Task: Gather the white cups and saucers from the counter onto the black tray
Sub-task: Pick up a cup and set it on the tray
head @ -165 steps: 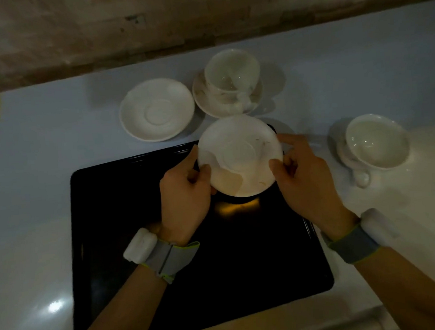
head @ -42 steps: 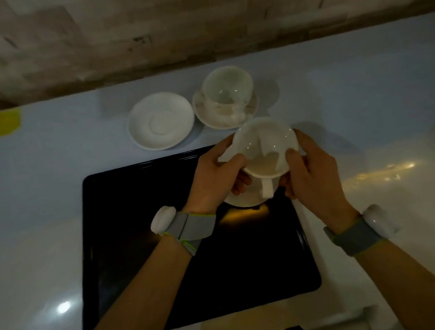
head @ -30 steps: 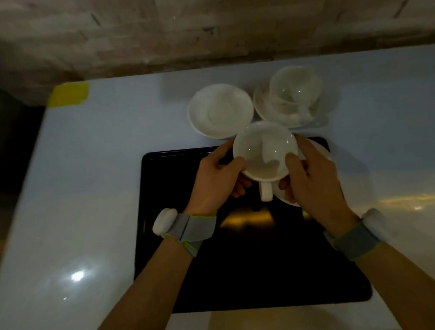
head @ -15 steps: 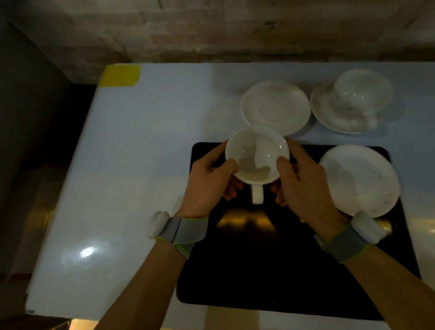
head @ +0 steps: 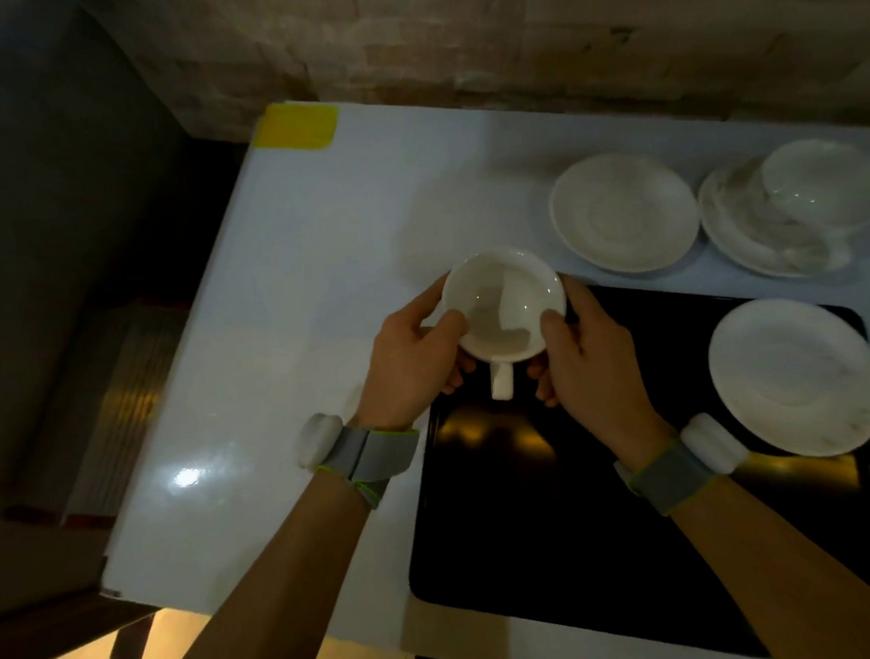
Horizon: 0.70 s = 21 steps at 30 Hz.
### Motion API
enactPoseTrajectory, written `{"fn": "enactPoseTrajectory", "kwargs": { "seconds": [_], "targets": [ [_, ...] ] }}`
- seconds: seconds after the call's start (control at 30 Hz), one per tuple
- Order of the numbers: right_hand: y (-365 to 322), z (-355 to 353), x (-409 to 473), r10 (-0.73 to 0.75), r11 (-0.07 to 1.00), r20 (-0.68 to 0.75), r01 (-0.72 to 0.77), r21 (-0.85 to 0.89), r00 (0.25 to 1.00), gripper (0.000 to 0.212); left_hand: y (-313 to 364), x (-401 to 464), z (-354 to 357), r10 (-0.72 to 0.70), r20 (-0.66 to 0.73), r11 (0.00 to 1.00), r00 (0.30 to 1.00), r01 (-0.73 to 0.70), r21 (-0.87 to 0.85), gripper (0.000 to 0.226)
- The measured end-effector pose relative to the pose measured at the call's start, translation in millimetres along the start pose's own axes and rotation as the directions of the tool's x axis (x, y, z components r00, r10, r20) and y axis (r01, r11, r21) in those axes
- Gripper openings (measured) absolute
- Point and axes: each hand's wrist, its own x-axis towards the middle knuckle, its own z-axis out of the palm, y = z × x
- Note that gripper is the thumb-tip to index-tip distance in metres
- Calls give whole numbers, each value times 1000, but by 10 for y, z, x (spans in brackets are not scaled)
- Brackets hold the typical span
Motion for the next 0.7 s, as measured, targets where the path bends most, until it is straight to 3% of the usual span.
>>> {"fn": "enactPoseTrajectory", "kwargs": {
  "seconds": [0.7],
  "targets": [
    [76,148,43,46,994,32,-49,103,998,40,-52,121,-96,-75,1,996,997,75,-54,44]
  ]
}}
